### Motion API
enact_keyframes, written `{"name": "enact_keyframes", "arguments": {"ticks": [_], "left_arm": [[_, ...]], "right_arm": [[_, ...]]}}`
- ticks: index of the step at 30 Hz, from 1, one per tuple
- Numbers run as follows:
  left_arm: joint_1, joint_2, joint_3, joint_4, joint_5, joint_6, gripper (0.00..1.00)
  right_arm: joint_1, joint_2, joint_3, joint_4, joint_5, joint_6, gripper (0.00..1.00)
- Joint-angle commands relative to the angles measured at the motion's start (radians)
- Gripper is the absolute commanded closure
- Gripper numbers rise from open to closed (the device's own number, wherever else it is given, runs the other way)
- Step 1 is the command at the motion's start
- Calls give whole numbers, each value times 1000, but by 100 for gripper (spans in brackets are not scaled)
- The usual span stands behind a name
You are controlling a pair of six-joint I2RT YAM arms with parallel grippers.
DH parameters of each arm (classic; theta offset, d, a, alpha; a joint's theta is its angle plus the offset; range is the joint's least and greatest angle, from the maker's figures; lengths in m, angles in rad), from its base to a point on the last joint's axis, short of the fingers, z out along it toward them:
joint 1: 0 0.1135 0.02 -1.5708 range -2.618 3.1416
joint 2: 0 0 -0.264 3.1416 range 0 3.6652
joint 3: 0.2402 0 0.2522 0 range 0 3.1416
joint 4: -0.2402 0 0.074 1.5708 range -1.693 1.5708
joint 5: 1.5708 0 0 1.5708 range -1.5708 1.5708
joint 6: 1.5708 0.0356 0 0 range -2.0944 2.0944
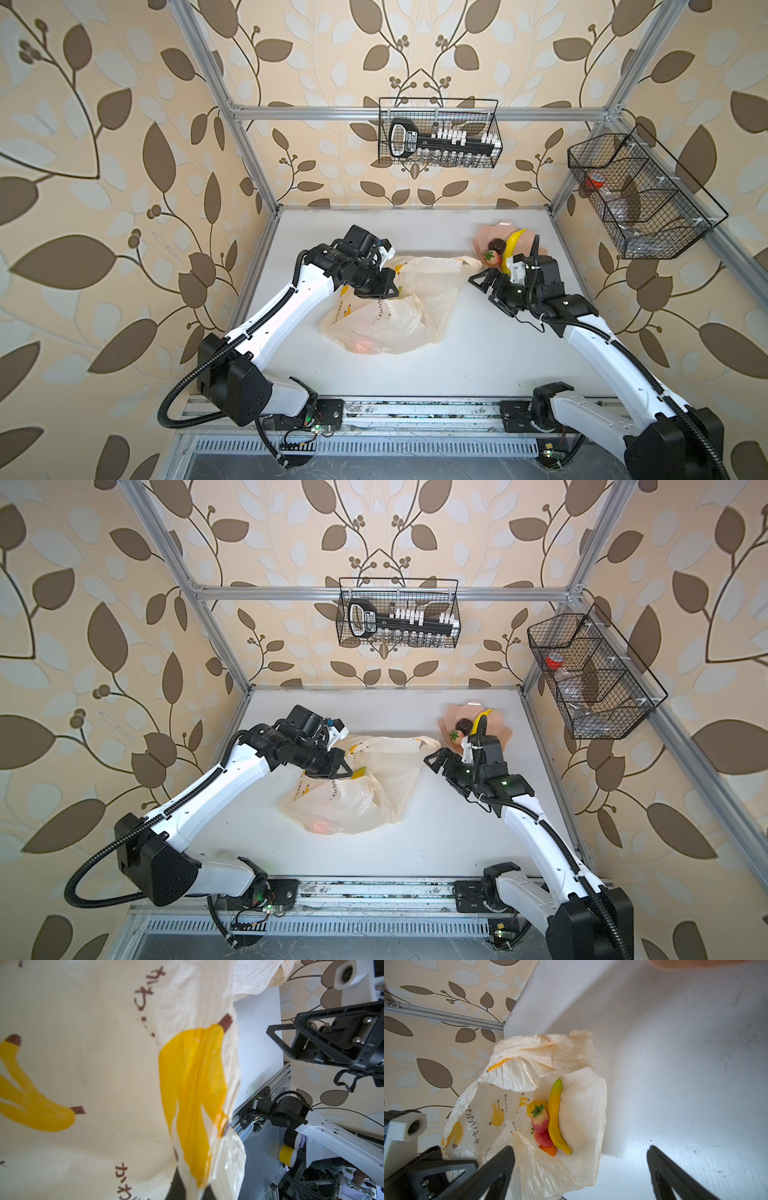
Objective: Place the fruits into the plastic bag
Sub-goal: 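Withdraw the right gripper from the bag back over the fruit bowl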
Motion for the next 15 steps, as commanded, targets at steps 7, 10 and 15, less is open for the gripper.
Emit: {"name": "enact_keyframes", "arguments": {"ticks": [7, 10, 15], "left_arm": [[3, -6, 42, 9, 9, 2, 100], [3, -5, 41, 12, 12, 1, 100], [3, -7, 40, 17, 14, 1, 100]], "right_arm": [[-35, 14, 61, -77, 28, -61, 1], [-49, 22, 74, -91, 55, -79, 2], [-83, 55, 108, -120, 108, -132, 3]]}}
